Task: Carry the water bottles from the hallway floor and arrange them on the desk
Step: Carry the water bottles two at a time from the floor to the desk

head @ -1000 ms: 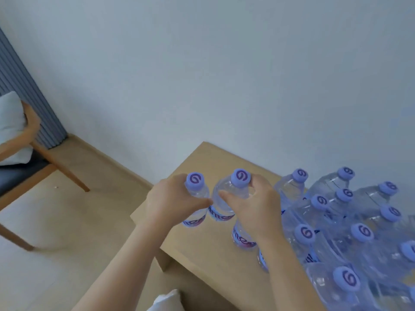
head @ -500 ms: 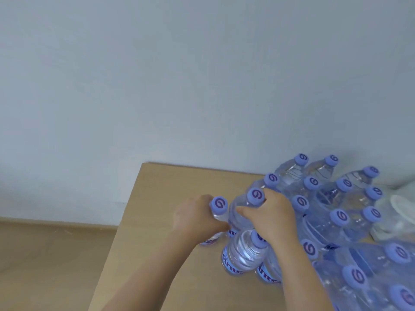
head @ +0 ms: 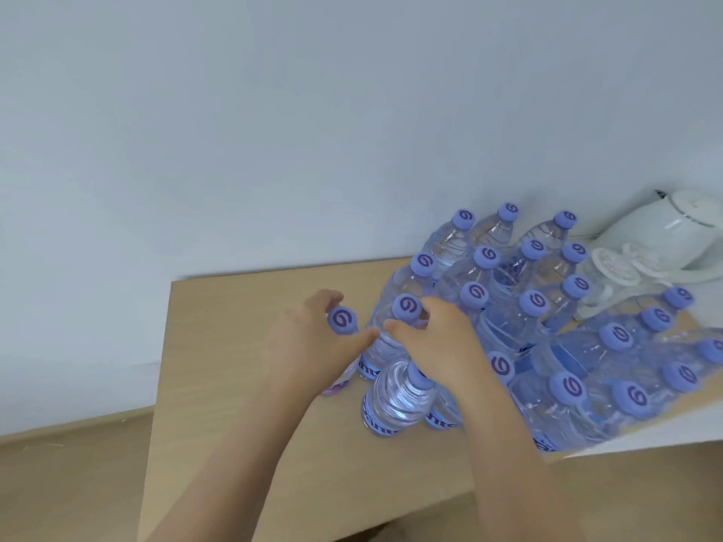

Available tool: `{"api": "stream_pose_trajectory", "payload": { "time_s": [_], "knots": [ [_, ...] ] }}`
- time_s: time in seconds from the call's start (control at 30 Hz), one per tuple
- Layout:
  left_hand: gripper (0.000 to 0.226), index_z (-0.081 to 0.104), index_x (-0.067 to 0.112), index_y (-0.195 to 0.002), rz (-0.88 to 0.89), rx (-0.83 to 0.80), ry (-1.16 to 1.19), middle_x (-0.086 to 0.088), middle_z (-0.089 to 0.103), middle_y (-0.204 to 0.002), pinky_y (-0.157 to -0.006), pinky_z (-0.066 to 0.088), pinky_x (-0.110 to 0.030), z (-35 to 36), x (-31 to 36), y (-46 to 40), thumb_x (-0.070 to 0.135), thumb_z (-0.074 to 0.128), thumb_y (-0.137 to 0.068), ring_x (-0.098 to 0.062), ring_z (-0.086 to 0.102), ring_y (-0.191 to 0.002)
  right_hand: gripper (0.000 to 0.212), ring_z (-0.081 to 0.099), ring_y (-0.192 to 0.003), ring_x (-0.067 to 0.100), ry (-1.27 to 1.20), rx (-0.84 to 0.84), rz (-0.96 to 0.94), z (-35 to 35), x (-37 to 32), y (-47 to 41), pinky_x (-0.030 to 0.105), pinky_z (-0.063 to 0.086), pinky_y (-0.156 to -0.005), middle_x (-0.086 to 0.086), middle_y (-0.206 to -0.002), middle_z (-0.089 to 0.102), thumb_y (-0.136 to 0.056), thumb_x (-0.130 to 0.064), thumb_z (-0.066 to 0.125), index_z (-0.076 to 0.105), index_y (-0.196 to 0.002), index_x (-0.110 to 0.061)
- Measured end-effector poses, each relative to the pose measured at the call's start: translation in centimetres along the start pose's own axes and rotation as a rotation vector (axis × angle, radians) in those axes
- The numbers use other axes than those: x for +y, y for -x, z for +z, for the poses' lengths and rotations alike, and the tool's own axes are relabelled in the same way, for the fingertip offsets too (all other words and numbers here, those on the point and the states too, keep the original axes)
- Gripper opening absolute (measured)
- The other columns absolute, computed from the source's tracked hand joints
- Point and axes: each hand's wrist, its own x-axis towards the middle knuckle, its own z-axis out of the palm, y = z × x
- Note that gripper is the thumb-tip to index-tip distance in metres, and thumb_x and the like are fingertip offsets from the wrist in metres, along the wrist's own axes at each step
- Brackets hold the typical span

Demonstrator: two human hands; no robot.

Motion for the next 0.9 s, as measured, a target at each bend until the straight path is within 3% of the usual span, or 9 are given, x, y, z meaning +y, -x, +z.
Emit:
{"api": "stream_pose_trajectory", "payload": {
  "time_s": [0.1,0.23,0.33,0.43,0.5,0.6,0.7,0.8,0.9],
  "knots": [
    [0.06,0.057,0.029,-0.119,0.06,0.038,-0.038,0.016,0.061,-0.115,-0.085,0.046,-0.028,-0.4,1.0,0.7,0.052,0.072,-0.066,-0.008,0.056,-0.107,0.018,0.052,-0.09,0.008,-0.048,0.068,-0.011,-0.3,0.5,1.4,0.018,0.035,-0.065,-0.015,-0.088,0.053,-0.084,-0.037,0.064,0.054,-0.094,-0.027],
    [0.05,0.06,0.023,-0.118,0.198,0.167,-0.279,0.01,0.061,-0.116,-0.076,0.034,-0.024,0.2,3.3,2.1,0.049,0.066,-0.075,-0.012,0.05,-0.112,0.028,0.058,-0.096,0.007,-0.097,0.144,-0.083,-2.0,1.8,3.9,0.019,0.041,-0.076,-0.015,-0.096,0.057,-0.085,-0.034,0.065,0.061,-0.109,-0.021],
    [0.04,0.062,0.019,-0.111,0.303,0.211,-0.308,0.004,0.064,-0.11,-0.073,0.032,-0.026,1.5,5.8,3.9,0.043,0.062,-0.079,-0.019,0.052,-0.108,0.023,0.058,-0.088,-0.006,-0.161,0.231,-0.12,-4.3,3.9,6.2,0.008,0.041,-0.071,-0.024,-0.09,0.057,-0.086,-0.029,0.064,0.064,-0.108,-0.02],
    [0.043,0.061,0.021,-0.116,0.386,0.179,-0.329,0.003,0.065,-0.109,-0.069,0.032,-0.027,4.2,8.7,6.3,0.045,0.059,-0.08,-0.02,0.056,-0.104,0.022,0.057,-0.087,-0.008,-0.159,0.259,-0.103,-7.0,7.1,8.7,0.012,0.044,-0.076,-0.023,-0.093,0.06,-0.087,-0.028,0.063,0.065,-0.108,-0.021],
    [0.042,0.062,0.02,-0.116,0.451,0.133,-0.324,0.002,0.066,-0.109,-0.07,0.036,-0.028,6.8,10.7,8.1,0.044,0.06,-0.082,-0.021,0.057,-0.104,0.027,0.056,-0.094,-0.002,-0.115,0.236,-0.086,-8.9,9.8,10.7,0.019,0.045,-0.083,-0.017,-0.101,0.061,-0.088,-0.029,0.062,0.063,-0.114,-0.021],
    [0.036,0.064,0.018,-0.111,0.519,0.012,-0.304,0.001,0.067,-0.108,-0.076,0.041,-0.032,11.6,13.3,11.4,0.041,0.061,-0.083,-0.023,0.057,-0.105,0.031,0.054,-0.101,-0.001,-0.079,0.24,-0.022,-12.3,15.0,14.4,0.019,0.043,-0.084,-0.018,-0.106,0.058,-0.088,-0.034,0.061,0.062,-0.117,-0.024],
    [0.038,0.063,0.021,-0.114,0.557,-0.144,-0.325,0.005,0.065,-0.114,-0.081,0.043,-0.033,17.3,15.5,15.4,0.043,0.059,-0.084,-0.02,0.056,-0.109,0.031,0.056,-0.102,0.003,-0.052,0.311,0.1,-16.0,20.8,18.7,0.025,0.045,-0.086,-0.018,-0.108,0.058,-0.088,-0.036,0.059,0.062,-0.117,-0.026],
    [0.037,0.061,0.024,-0.115,0.613,-0.286,-0.335,0.008,0.064,-0.116,-0.082,0.042,-0.03,22.9,17.8,19.3,0.043,0.057,-0.084,-0.017,0.057,-0.109,0.034,0.053,-0.098,0.001,0.052,0.382,0.218,-19.1,26.3,23.2,0.022,0.042,-0.083,-0.014,-0.113,0.059,-0.088,-0.038,0.059,0.06,-0.12,-0.025],
    [0.039,0.06,0.028,-0.117,0.688,-0.381,-0.345,0.009,0.063,-0.117,-0.082,0.041,-0.03,28.1,20.6,23.1,0.047,0.055,-0.084,-0.016,0.058,-0.104,0.036,0.055,-0.105,0.007,0.073,0.418,0.332,-21.6,31.3,27.1,0.03,0.046,-0.091,-0.009,-0.122,0.059,-0.089,-0.038,0.058,0.059,-0.122,-0.023]
  ]
}}
